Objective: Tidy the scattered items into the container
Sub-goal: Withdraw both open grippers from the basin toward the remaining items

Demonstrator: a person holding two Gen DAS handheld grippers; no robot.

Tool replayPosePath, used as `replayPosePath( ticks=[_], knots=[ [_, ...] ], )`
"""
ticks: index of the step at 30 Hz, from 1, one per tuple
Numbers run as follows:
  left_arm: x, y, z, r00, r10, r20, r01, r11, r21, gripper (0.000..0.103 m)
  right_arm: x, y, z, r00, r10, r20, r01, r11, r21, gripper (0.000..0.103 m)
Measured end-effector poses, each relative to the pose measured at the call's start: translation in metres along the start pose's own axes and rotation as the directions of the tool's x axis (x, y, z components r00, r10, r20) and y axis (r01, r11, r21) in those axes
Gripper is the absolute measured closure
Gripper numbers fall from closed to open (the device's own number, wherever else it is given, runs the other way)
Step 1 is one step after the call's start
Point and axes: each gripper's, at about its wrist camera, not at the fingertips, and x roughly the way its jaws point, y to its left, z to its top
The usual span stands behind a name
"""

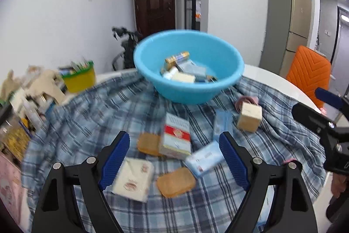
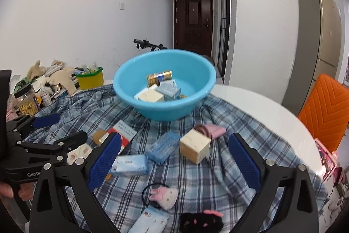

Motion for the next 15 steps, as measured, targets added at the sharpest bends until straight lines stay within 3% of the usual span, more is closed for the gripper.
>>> replayPosePath(
  ticks=[15],
  knots=[
    [0.037, 0.003, -0.056, 0.989, -0.006, -0.150, 0.002, 1.000, -0.025, 0.017, 0.026, -0.015, -0.057, 0.990, -0.041, -0.132, 0.050, 0.996, 0.069, 0.005]
  ],
)
